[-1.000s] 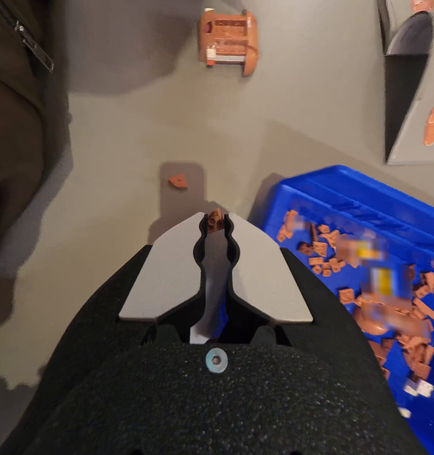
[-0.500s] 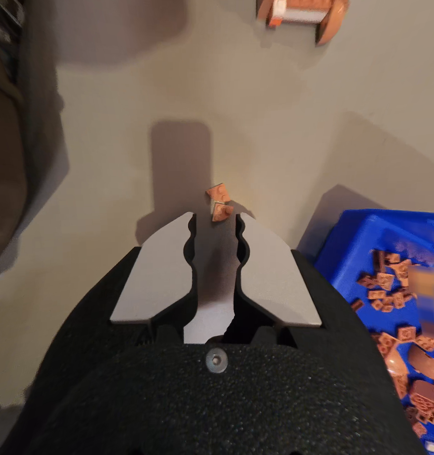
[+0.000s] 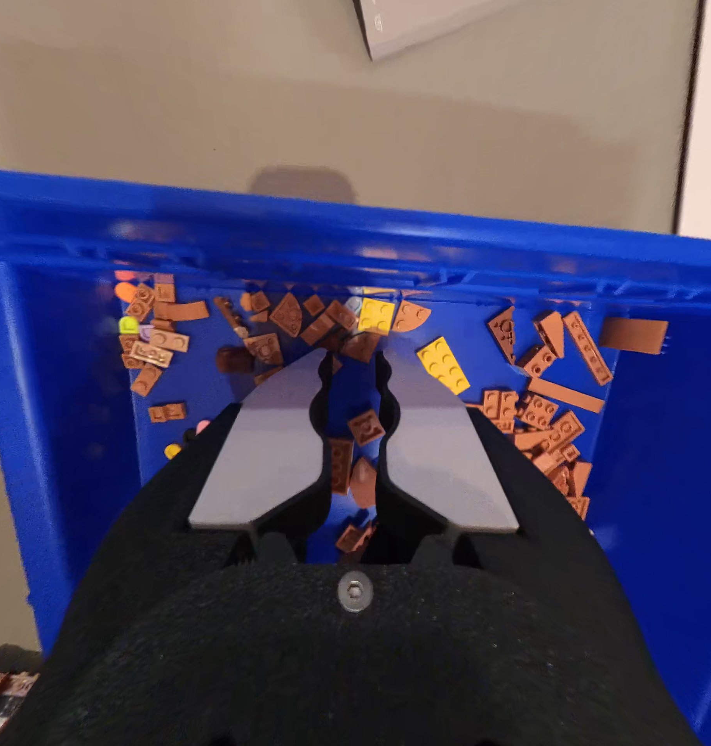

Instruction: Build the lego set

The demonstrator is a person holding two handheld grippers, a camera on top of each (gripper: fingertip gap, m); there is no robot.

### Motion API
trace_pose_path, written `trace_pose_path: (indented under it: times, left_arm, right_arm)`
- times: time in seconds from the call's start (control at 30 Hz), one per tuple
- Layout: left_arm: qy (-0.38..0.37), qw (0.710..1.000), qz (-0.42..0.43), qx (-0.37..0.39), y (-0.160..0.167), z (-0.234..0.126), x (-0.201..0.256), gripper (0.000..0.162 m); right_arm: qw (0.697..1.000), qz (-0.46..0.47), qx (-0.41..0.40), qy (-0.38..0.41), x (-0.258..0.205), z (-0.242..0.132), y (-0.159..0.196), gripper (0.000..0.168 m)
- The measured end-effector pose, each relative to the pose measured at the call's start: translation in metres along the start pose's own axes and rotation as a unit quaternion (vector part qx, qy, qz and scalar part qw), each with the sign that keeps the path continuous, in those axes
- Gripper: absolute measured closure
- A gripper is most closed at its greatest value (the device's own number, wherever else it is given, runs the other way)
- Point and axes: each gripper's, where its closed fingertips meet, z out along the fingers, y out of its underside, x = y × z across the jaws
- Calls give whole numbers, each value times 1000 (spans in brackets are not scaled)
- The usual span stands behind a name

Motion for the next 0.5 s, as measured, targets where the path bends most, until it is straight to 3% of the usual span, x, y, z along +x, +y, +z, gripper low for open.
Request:
trace_pose_path:
  times: [0.2,0.37,0.5]
  left_arm:
    - [6,1000,6,-5,1,2,3,122]
    - [11,1000,11,-5,0,2,6,122]
    - [7,1000,9,-1,-1,1,4,122]
  right_arm:
    - [999,20,-7,-24,6,11,1,152]
    - [998,32,-23,-48,3,13,8,140]
    - [998,32,-20,-41,8,13,8,148]
